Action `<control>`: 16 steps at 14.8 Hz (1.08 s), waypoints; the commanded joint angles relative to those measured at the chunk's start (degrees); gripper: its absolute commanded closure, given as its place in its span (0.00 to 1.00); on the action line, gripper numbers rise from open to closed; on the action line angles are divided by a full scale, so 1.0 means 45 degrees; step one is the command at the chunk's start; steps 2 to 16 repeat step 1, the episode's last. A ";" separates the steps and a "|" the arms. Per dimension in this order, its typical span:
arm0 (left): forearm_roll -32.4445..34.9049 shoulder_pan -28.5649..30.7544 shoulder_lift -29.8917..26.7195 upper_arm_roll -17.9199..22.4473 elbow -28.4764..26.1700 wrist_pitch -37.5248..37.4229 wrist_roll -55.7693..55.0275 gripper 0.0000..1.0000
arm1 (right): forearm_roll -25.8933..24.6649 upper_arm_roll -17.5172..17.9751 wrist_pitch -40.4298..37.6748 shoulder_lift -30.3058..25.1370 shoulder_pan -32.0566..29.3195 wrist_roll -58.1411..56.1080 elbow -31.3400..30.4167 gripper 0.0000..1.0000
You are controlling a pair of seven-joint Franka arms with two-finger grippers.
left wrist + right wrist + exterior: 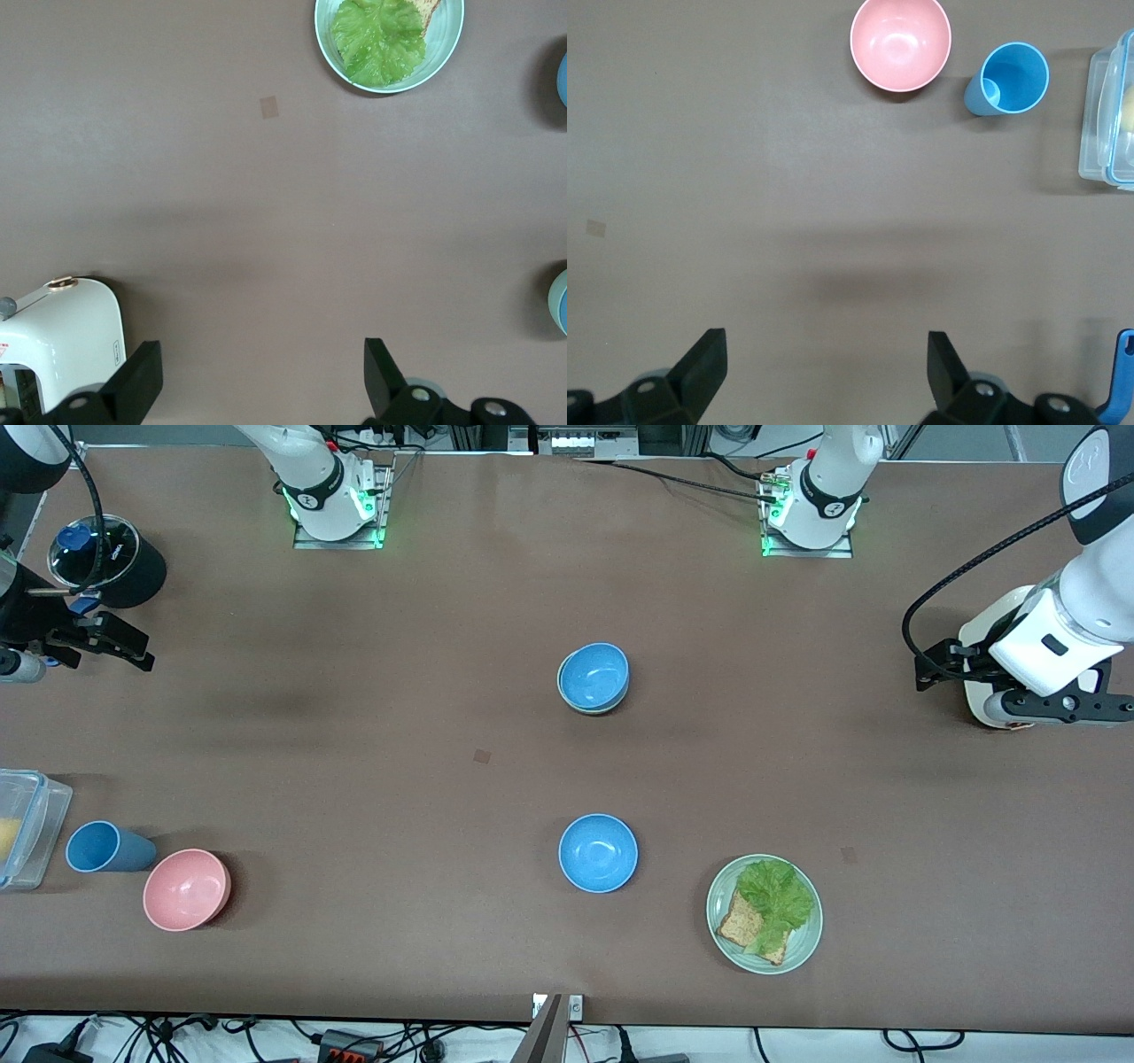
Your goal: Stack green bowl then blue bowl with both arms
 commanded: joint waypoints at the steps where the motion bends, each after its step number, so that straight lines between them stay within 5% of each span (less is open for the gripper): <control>1: -0.0168 0.0035 0.0110 0.0044 0.0278 -0.0274 0.0126 0.00 | -0.0074 0.0049 -0.0092 -0.0175 -0.0109 -0.0120 0.0021 0.00; 16: -0.0168 0.0035 0.0110 0.0044 0.0278 -0.0274 0.0126 0.00 | -0.0074 0.0049 -0.0092 -0.0175 -0.0109 -0.0120 0.0021 0.00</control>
